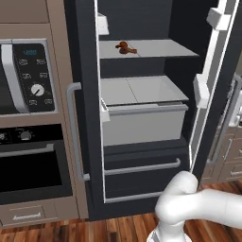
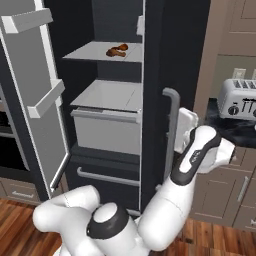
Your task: Place the chicken drumstick on the counter behind the older chicken drumstick on the same shelf of the fridge to maintain FIFO order. Close the fridge door when finished.
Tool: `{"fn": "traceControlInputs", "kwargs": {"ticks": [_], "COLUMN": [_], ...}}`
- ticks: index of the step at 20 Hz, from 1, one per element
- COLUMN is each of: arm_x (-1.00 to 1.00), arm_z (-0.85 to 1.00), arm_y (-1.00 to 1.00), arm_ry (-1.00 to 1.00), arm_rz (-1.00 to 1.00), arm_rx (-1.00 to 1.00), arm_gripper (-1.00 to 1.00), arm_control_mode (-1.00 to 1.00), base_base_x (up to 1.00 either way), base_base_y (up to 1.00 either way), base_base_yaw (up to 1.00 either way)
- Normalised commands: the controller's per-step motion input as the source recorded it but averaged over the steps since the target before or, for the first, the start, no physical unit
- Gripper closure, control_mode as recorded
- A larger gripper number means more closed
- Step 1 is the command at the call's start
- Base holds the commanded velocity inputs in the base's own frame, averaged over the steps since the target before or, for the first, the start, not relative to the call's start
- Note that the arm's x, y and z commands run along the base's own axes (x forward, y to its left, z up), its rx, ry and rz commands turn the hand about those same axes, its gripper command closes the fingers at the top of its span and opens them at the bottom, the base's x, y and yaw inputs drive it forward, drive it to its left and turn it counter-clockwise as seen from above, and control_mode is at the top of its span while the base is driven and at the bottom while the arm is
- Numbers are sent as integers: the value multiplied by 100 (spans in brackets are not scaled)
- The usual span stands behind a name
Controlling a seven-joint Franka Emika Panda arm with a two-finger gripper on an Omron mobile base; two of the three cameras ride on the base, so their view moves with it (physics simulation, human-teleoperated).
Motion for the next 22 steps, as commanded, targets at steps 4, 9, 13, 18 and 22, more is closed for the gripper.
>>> {"fn": "traceControlInputs", "kwargs": {"ticks": [4,9,13,18,22], "arm_x": [82,76,71,59,47], "arm_z": [11,17,27,27,21], "arm_y": [84,46,38,19,11], "arm_ry": [0,1,3,5,6], "arm_rz": [1,-4,-13,-21,-30], "arm_rx": [0,-1,-4,-6,-6], "arm_gripper": [-100,-100,-100,-100,-100], "arm_control_mode": [-100,-100,-100,-100,-100], "base_base_x": [0,0,0,0,0], "base_base_y": [0,0,0,0,0], "base_base_yaw": [0,0,0,0,0]}}
